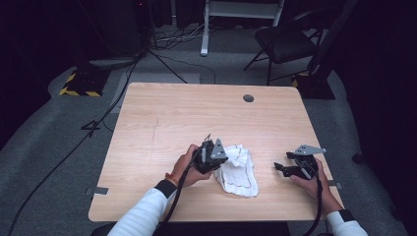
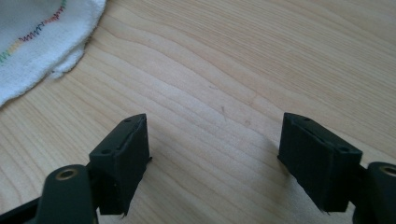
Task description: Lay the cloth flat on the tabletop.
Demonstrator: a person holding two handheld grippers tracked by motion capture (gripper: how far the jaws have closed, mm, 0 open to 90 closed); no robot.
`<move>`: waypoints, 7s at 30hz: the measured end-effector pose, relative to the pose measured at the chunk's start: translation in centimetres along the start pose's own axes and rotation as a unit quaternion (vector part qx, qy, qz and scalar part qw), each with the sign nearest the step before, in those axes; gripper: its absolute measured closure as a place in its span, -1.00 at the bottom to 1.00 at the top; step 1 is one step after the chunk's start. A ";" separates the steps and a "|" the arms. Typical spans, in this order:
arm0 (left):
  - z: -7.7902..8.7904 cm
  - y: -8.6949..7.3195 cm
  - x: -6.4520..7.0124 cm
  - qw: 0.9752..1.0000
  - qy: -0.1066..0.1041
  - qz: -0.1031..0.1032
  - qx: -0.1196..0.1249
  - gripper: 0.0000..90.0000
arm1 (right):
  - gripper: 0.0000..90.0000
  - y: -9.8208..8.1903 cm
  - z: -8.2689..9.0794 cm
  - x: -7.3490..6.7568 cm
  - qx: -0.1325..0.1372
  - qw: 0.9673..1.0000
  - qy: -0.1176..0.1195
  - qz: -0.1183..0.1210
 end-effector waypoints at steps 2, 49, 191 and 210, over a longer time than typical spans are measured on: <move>0.7 -0.9 -0.2 1.000 0.003 0.007 -0.001 0.89 | -0.45 0.0 0.0 0.0 0.000 1.000 0.000 0.000; -0.5 -5.2 0.9 0.996 -0.013 0.032 -0.082 0.48 | -0.04 6.0 -3.9 -8.5 -0.017 0.987 0.100 0.124; 0.8 -0.5 -14.2 0.986 0.071 0.128 0.077 0.88 | 0.96 17.2 -0.1 0.4 0.077 0.990 -0.063 0.096; -0.5 -4.1 -11.5 0.987 0.083 0.136 -0.007 -0.25 | 0.20 12.8 -5.0 -2.2 0.003 0.994 -0.031 0.103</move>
Point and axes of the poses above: each handheld gripper's, and its own axes: z roughly backward along the jaws, y roughly out of its top, x roughly to its right, the point moved 1 cm from there along -z, roughly forward along the jaws, and after that the axes turned 1 degree about -x, right-handed, at the moved point
